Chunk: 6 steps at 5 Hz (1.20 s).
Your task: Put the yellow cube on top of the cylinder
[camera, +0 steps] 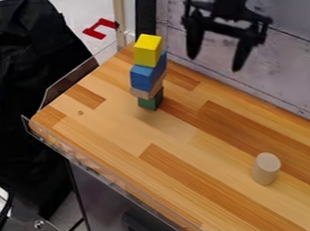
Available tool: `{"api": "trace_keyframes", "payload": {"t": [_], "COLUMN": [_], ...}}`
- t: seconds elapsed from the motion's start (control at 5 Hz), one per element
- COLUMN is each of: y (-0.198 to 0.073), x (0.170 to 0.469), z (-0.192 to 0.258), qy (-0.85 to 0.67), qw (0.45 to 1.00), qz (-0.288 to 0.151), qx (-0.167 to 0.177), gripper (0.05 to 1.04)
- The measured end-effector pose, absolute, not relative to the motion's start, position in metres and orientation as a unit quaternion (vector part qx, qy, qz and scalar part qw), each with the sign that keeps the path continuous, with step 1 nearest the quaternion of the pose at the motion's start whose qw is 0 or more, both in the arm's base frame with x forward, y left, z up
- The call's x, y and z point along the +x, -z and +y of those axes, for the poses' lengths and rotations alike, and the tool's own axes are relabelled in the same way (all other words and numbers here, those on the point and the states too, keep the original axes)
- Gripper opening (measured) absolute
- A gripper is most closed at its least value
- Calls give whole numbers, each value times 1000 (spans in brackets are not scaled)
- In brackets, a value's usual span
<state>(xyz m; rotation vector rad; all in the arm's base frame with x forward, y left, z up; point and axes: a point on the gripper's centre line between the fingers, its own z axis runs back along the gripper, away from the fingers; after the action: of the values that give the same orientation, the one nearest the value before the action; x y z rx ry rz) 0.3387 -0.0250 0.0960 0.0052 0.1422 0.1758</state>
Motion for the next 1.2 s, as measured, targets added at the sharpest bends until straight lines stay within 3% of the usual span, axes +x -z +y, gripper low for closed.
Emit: {"api": "trace_keyframes", "payload": {"t": [0.4, 1.0, 1.2], "y": [-98, -126, -122], "x": [339, 325, 321], "z": [1, 38, 44], "qy": [-111, -170, -178], "qw": [991, 985, 983], "qz": [68, 38, 45], "qx": [12, 12, 7], "gripper": [1001, 1001, 1001]}}
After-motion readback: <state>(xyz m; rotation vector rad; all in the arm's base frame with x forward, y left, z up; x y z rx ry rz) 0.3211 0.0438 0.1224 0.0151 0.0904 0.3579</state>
